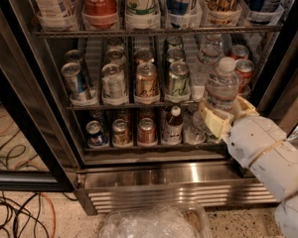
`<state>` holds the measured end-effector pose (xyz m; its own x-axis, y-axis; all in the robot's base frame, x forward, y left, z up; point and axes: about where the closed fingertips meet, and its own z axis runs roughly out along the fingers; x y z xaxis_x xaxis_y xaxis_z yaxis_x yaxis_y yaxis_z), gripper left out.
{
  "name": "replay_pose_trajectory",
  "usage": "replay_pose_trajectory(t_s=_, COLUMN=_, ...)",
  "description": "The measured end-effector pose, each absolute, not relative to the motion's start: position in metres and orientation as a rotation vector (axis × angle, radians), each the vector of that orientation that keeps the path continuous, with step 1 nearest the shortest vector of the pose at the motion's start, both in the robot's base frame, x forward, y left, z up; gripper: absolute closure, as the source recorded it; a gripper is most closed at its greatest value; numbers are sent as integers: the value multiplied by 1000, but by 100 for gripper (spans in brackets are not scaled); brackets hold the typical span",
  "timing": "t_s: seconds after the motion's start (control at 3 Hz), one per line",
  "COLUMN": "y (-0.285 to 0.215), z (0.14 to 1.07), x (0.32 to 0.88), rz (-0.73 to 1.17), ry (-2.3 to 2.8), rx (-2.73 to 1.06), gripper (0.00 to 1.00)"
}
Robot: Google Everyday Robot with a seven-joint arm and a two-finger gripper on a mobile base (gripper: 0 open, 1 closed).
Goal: Pick water bottle from middle shelf of fridge
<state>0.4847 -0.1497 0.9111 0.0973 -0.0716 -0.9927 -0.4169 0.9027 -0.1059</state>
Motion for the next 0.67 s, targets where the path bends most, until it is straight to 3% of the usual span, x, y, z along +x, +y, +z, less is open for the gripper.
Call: replay_pose_trajectory(t_s=0.67, y=-152, z=907, x=428, rz=261, ry=1427, rx=-485, gripper=100)
